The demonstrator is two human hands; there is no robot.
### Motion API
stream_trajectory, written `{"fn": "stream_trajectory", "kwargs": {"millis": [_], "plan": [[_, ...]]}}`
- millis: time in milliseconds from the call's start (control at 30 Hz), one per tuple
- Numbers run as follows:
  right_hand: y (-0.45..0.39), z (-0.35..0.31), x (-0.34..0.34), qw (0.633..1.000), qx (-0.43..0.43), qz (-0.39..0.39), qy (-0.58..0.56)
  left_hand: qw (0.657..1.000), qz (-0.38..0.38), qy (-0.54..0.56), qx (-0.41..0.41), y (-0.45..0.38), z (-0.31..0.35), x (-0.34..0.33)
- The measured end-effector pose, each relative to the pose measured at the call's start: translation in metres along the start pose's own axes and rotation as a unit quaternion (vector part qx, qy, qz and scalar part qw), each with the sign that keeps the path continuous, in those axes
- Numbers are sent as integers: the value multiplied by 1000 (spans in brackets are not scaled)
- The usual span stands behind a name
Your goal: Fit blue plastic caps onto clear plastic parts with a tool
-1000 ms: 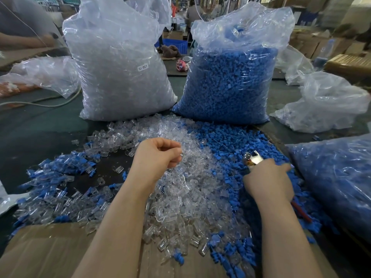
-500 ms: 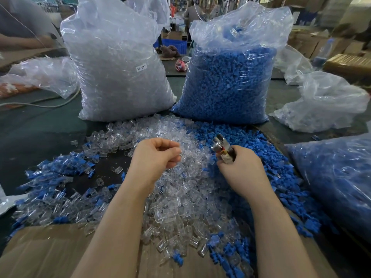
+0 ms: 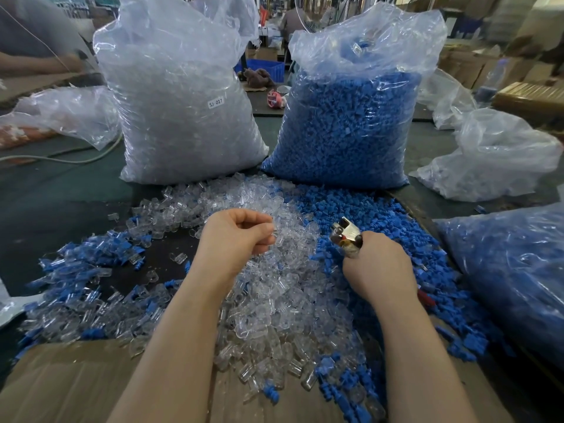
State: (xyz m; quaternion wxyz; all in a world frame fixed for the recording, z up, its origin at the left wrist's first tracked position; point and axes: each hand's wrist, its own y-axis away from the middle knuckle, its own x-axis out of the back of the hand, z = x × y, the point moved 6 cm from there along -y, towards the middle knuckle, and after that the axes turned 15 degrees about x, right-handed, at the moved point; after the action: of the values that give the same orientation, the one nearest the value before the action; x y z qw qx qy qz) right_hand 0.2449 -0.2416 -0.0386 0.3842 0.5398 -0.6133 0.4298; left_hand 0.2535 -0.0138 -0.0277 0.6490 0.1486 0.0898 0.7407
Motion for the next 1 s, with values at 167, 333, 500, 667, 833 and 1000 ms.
{"fn": "stream_trajectory", "kwargs": {"millis": [167, 333, 500, 667, 833, 1000], "plan": [[2, 2, -5, 1000, -17, -18, -6, 1000, -5, -10, -1, 1, 0, -3], [2, 0, -5, 999, -25, -26, -3, 1000, -5, -22, -2, 1, 0, -5], [3, 1, -5, 999, -31, 2, -20, 1000, -10, -19, 1, 2, 0, -6], [0, 2, 2, 993, -18, 67, -98, 1000, -20, -10, 8, 4, 1, -10], [1, -7, 7, 960, 27, 85, -265, 997, -64, 21, 28, 10, 2, -26], [3, -21, 10, 929, 68, 85, -353, 994, -95, 45, 35, 16, 4, -41]]}}
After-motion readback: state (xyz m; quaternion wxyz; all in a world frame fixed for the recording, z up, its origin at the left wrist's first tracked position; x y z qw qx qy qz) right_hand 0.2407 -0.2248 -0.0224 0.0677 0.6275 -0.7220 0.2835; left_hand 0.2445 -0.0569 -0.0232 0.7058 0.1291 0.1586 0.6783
